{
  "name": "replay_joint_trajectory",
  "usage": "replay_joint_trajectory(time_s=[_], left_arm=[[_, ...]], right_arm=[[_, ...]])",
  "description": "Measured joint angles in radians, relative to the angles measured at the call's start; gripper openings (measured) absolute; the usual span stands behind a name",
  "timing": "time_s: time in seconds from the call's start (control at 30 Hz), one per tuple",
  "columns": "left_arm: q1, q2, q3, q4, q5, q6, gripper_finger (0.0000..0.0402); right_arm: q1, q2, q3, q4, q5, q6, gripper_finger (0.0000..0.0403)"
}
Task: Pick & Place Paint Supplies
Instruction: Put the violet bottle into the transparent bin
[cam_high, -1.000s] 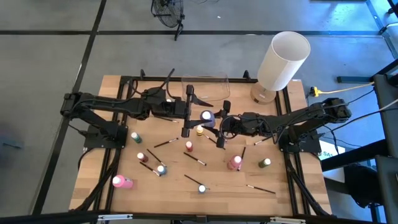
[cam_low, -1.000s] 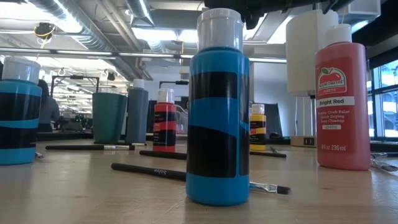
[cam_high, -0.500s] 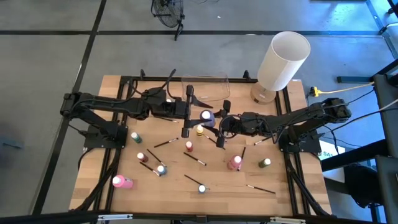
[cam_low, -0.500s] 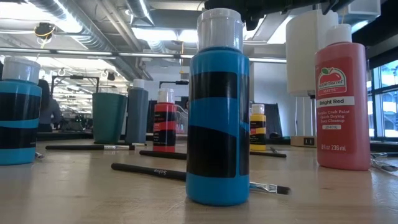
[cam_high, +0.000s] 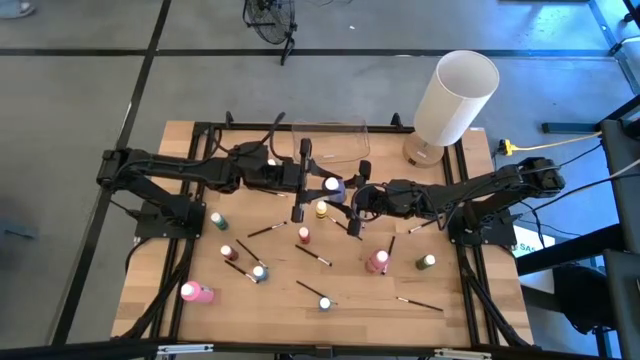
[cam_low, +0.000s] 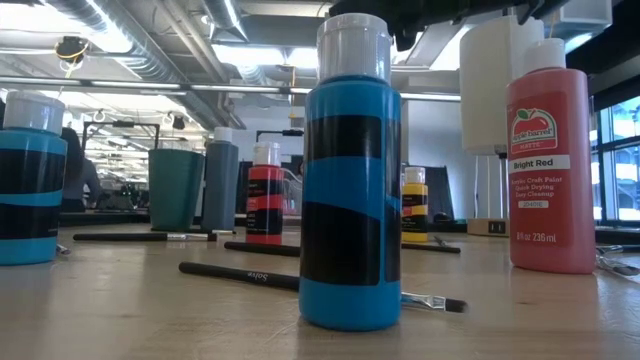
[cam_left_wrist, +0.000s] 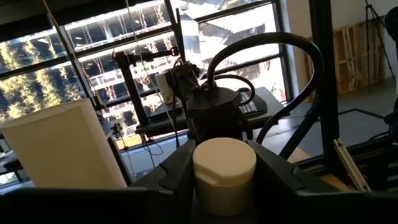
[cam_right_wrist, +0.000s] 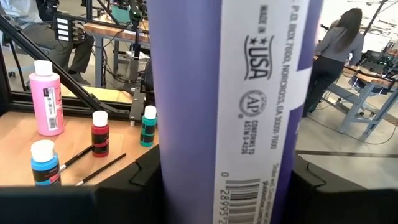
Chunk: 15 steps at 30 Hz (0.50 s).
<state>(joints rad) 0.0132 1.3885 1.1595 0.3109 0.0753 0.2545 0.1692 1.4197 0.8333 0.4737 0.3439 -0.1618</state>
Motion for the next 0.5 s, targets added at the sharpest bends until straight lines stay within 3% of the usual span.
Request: replay_joint_trajectory(time_s=[0.13, 0.5], left_arm=[[0.0, 0.001, -0.001, 0.0, -0.001, 0.004, 0.0117], [0.002, -0.03, -0.004, -0.068, -0.063, 0.03, 0.0117]], right_arm=[[0.0, 0.0, 0.0, -0.004, 0.011, 0.002, 0.0221], [0.029, -0.012, 0.003, -0.112, 0.237, 0.08, 0.0296]])
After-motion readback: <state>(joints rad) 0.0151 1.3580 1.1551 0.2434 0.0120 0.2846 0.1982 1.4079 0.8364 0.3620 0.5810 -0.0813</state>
